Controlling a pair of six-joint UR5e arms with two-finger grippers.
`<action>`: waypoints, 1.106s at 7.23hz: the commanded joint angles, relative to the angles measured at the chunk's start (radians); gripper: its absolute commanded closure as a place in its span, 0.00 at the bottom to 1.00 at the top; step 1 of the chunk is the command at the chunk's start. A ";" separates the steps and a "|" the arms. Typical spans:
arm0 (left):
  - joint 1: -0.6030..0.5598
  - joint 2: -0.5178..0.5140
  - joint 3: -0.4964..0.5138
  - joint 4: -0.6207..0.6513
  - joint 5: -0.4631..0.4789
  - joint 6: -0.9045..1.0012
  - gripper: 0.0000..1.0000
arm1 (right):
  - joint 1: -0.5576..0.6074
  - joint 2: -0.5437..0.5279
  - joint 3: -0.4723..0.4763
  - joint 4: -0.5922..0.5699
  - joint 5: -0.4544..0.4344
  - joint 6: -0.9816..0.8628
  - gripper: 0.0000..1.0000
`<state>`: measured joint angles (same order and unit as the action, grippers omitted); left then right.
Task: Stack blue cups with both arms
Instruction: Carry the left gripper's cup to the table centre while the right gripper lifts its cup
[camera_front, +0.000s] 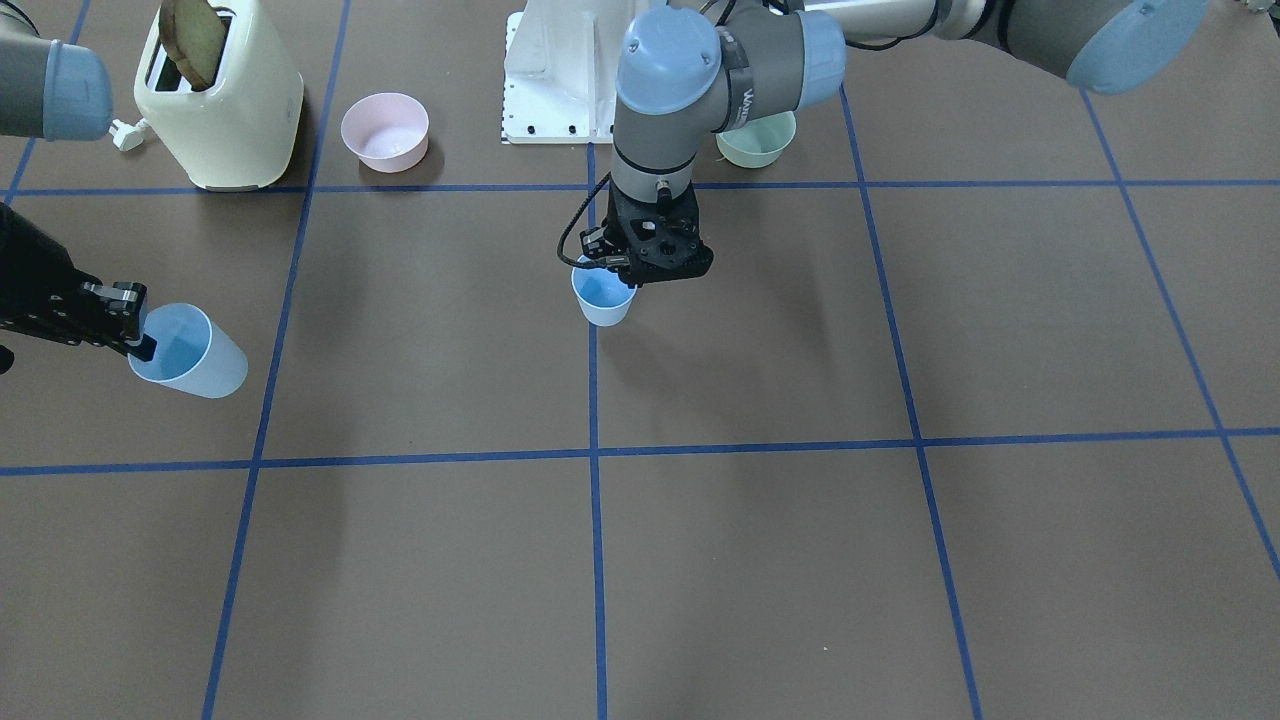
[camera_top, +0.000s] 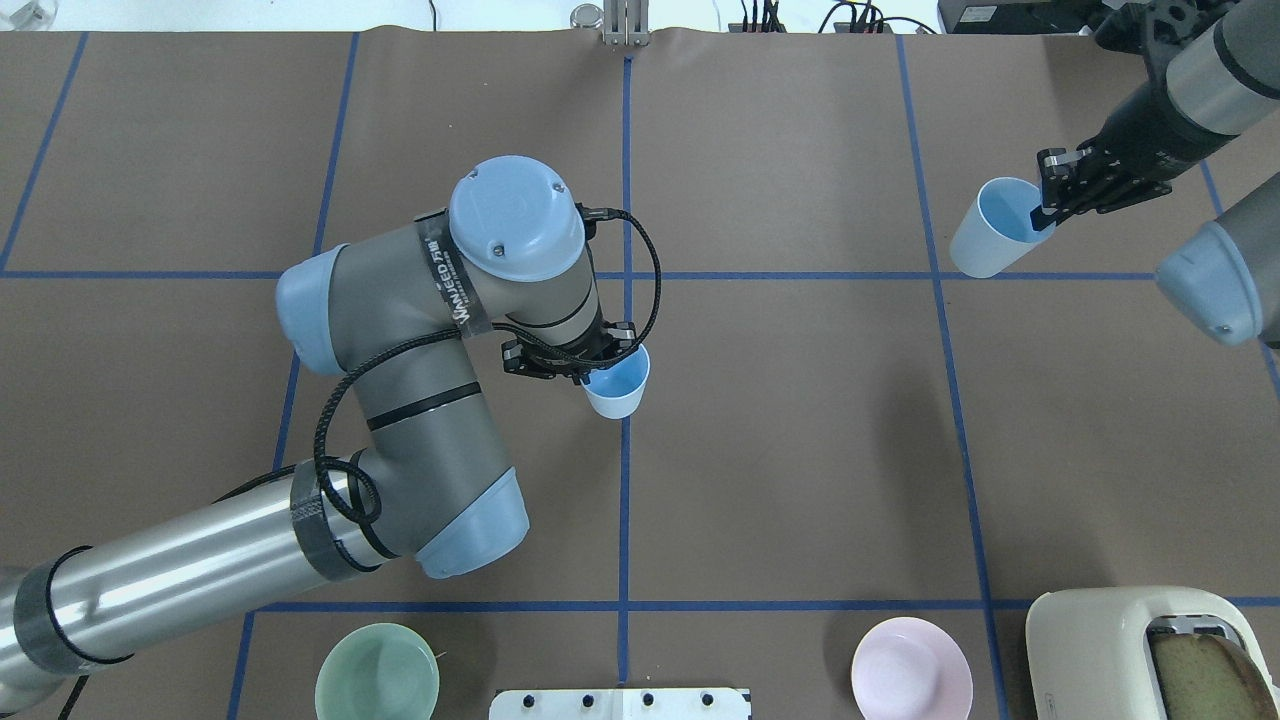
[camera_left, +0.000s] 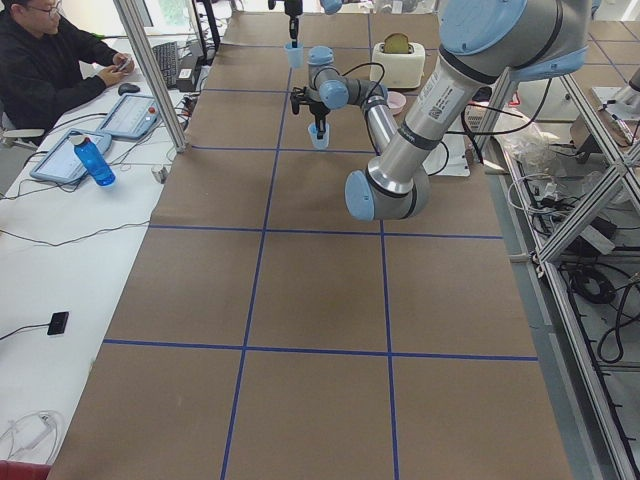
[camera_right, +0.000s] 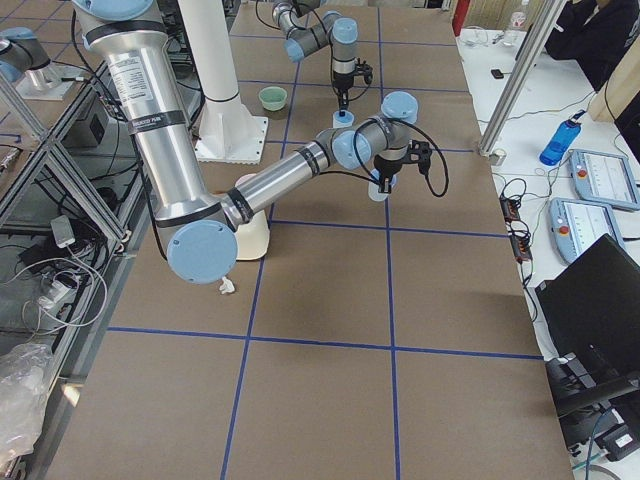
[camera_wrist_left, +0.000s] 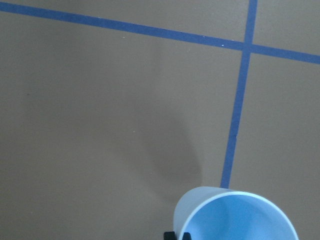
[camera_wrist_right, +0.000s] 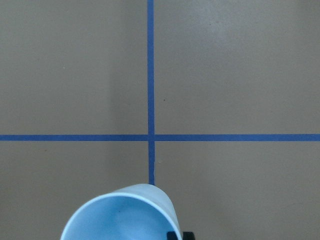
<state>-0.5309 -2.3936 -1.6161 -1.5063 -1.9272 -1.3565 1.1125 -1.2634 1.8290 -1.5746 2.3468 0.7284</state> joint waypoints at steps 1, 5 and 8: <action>0.002 -0.025 0.053 -0.031 0.001 0.003 1.00 | -0.011 0.022 -0.002 -0.001 -0.003 0.020 1.00; 0.002 -0.012 0.058 -0.031 0.002 0.007 1.00 | -0.011 0.028 0.003 0.001 -0.004 0.020 1.00; 0.015 -0.010 0.106 -0.096 0.004 0.005 1.00 | -0.010 0.024 0.003 -0.001 -0.017 0.020 1.00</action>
<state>-0.5186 -2.4046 -1.5356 -1.5649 -1.9247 -1.3503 1.1022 -1.2377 1.8324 -1.5752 2.3360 0.7486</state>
